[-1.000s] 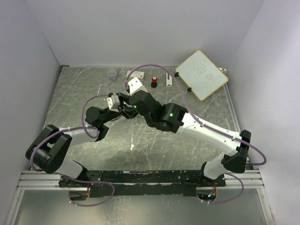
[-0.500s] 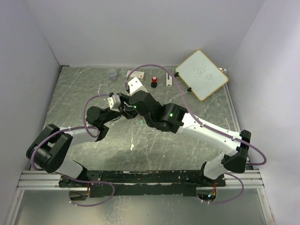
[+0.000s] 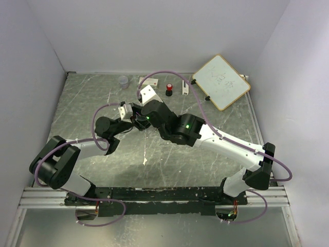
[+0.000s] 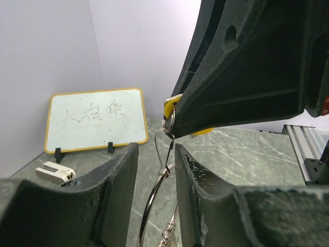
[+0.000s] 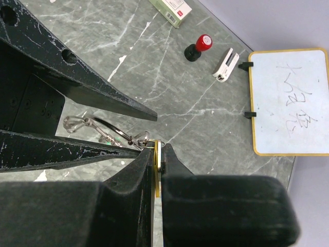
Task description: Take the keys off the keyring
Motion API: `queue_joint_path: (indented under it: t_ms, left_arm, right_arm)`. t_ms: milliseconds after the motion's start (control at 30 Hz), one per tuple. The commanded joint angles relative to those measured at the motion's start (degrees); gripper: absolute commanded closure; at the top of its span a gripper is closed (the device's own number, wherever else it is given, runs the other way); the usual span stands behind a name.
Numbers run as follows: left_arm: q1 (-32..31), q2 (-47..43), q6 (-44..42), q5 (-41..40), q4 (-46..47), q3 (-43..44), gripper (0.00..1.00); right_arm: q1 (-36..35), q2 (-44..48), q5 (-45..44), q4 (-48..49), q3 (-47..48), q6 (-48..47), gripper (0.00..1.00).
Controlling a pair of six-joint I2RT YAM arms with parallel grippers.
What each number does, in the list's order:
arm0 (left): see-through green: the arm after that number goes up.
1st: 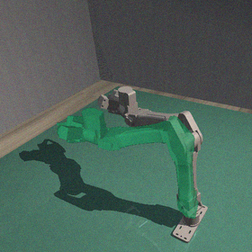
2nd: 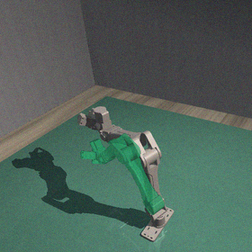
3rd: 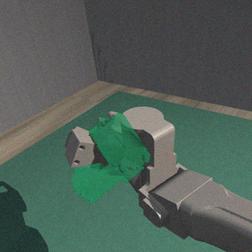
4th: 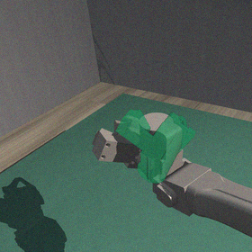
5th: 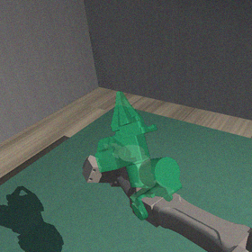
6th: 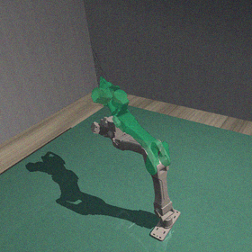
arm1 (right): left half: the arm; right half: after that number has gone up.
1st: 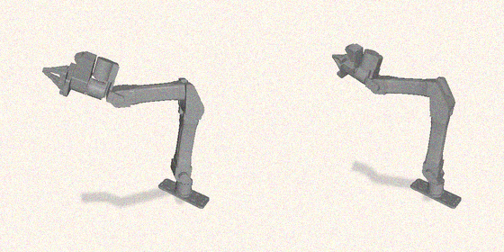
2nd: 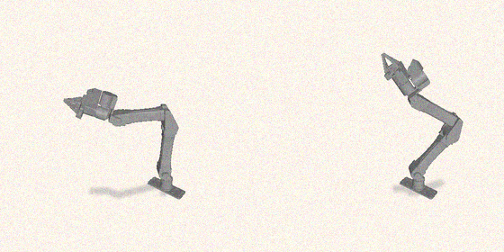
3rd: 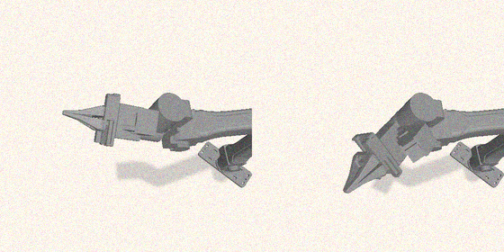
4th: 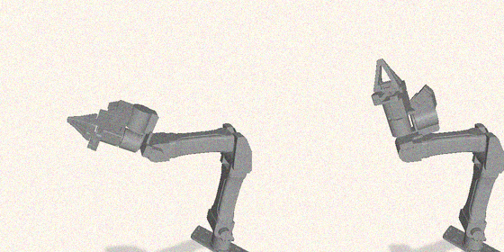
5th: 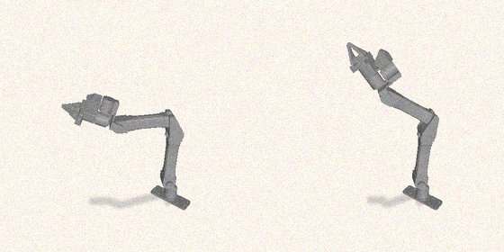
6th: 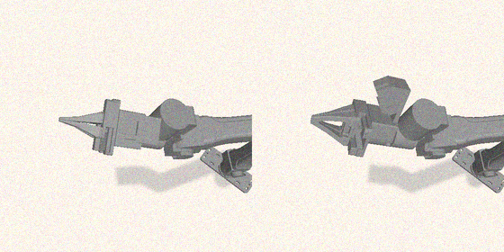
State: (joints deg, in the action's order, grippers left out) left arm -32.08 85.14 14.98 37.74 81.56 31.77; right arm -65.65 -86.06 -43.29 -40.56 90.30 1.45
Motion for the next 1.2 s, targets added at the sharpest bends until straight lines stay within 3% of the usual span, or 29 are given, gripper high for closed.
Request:
queue_joint_path:
  t_ms: [0,1167]
  left_arm:
    - [0.22,0.36,-0.56,0.12,1.17,-0.22,0.55]
    - [0.29,-0.19,-1.15,0.05,1.54,-1.35,0.62]
  right_arm:
    - [-0.35,1.59,-1.26,1.37,-0.13,-0.25,1.00]
    - [-0.36,1.25,-1.66,1.26,-0.15,0.12,1.00]
